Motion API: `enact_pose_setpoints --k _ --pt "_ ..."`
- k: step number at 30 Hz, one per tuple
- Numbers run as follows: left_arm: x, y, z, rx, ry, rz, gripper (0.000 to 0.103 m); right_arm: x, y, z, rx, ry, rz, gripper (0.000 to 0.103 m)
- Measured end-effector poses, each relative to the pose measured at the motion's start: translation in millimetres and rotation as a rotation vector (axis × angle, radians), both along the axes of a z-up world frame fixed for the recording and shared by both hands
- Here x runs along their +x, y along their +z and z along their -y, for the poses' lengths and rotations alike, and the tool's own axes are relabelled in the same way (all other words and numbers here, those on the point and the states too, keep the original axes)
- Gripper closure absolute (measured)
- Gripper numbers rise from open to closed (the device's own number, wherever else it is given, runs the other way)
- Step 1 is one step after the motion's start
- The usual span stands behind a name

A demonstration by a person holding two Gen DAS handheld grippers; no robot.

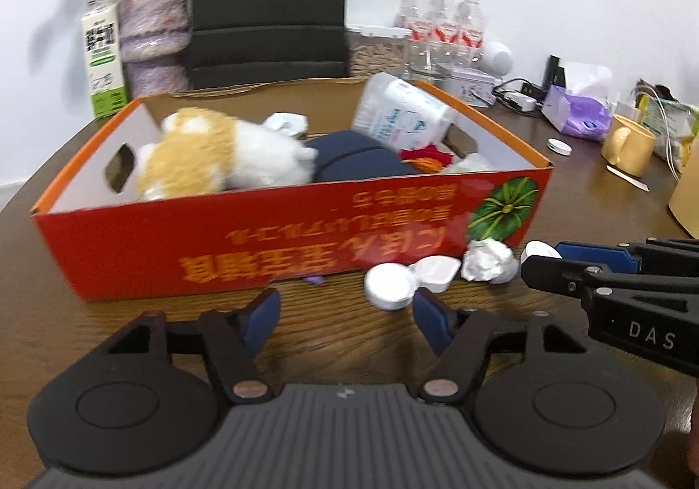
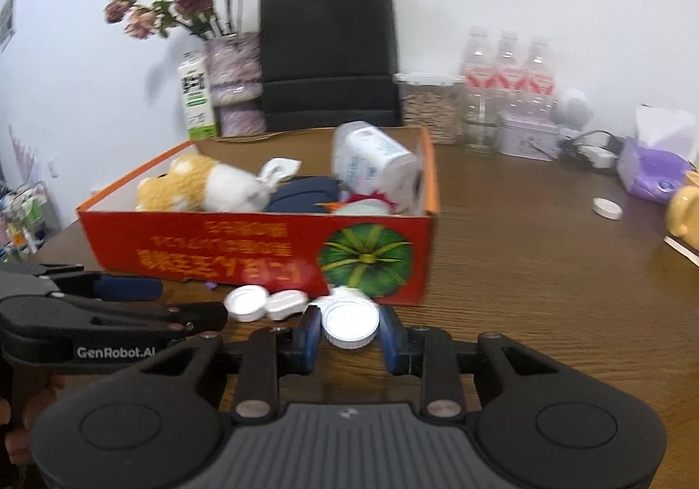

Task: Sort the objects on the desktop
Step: 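Grasp a white bottle cap with the right gripper while the left grasps another cap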

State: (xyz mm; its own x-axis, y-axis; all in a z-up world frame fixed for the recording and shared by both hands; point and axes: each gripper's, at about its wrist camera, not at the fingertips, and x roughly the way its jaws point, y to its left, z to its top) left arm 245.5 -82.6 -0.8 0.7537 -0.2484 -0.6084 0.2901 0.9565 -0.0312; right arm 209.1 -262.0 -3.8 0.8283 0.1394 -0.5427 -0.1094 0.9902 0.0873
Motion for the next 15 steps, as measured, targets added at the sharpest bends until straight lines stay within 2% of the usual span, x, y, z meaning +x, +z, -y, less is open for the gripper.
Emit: enact_pose_setpoints --k 3,8,11,14,15 --pt "5 -4 9 0.013 -0.001 -0.014 0.047 -1 -1 9 0.008 -0.017 0.0 0.076" --pt "9 -6 15 0.006 0.001 -0.022 0.05 -3 -3 13 0.014 -0.009 0.003 0.076" --pt "12 -6 15 0.0 0.003 -0.023 0.06 -2 -4 13 0.018 -0.001 0.003 0.076" --pt "12 -5 17 -0.011 -0.004 -0.022 0.073 -3 -5 11 0.017 0.011 0.003 0.076" --pt "12 -5 17 -0.019 -0.006 -0.024 0.073 -3 -5 11 0.016 0.015 0.004 0.076"
